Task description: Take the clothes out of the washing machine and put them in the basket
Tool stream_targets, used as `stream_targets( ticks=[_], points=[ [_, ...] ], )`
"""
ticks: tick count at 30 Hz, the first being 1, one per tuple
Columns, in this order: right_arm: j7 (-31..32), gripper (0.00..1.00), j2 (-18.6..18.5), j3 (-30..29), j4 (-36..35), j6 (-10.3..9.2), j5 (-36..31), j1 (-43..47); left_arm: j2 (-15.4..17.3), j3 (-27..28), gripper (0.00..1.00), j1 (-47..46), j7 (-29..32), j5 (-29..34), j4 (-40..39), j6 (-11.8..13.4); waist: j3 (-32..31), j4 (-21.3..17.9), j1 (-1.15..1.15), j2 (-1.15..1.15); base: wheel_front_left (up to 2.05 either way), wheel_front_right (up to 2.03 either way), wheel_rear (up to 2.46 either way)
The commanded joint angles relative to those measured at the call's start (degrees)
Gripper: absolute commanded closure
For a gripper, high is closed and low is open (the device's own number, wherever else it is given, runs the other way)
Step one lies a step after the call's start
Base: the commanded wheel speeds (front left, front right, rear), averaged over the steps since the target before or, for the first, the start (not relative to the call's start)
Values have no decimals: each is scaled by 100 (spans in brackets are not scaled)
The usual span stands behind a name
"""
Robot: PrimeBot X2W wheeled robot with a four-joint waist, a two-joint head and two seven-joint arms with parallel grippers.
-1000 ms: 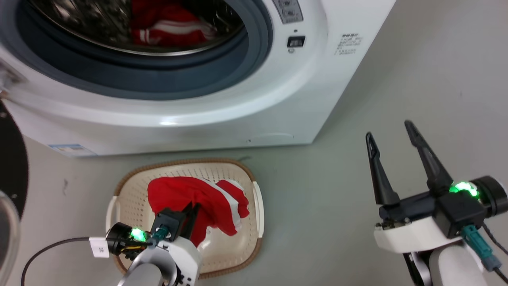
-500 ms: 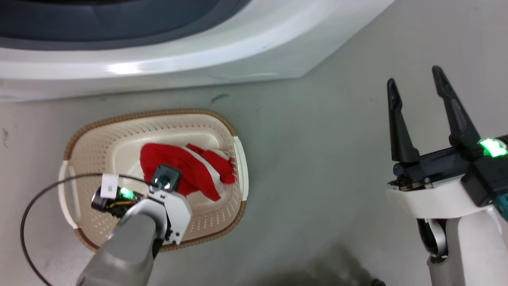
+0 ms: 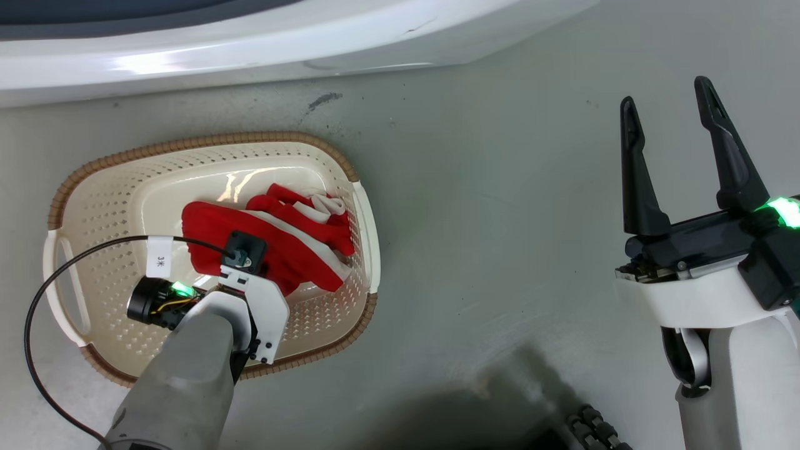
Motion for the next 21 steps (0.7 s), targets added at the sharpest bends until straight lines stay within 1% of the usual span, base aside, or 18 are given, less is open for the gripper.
stream_targets(
  ticks=[1, 6, 7, 9, 10, 13, 16, 21],
  points=[
    [-12, 0, 3, -8, 23, -4, 12, -92, -24, 40, 0, 45, -6, -56, 27, -38, -88, 26, -1, 0, 0, 0, 0],
    [-12, 0, 3, -18, 84, -4, -31, -10, -93, 134, 0, 135, -421, -217, 41, 71, -426, 155, -1, 0, 0, 0, 0],
    [-12, 0, 3, -18, 84, -4, -31, -10, -93, 134, 0, 135, -421, -217, 41, 71, -426, 155, -1, 0, 0, 0, 0],
    [-13, 0, 3, 9, 133, -4, -64, 89, -157, 242, 0, 203, -691, -363, -11, 118, -694, 243, -1, 0, 0, 0, 0],
    [-13, 0, 3, 9, 133, -4, -64, 89, -157, 242, 0, 203, -691, -363, -11, 118, -694, 243, -1, 0, 0, 0, 0],
    [-12, 0, 2, 27, 190, -4, -104, 189, -209, 304, 0, 339, -823, -437, -185, 163, -986, 317, -1, 0, 0, 0, 0],
    [-12, 0, 2, 32, 236, -4, -134, 319, -232, 395, 0, 515, -854, -494, -693, 205, -1282, 386, -1, 0, 0, 0, 0],
    [-12, 0, 2, 39, 299, -4, -188, 567, -185, 572, 0, 1105, -848, -478, -1650, 262, -1743, 465, -1, 0, 0, 0, 0]
  ],
)
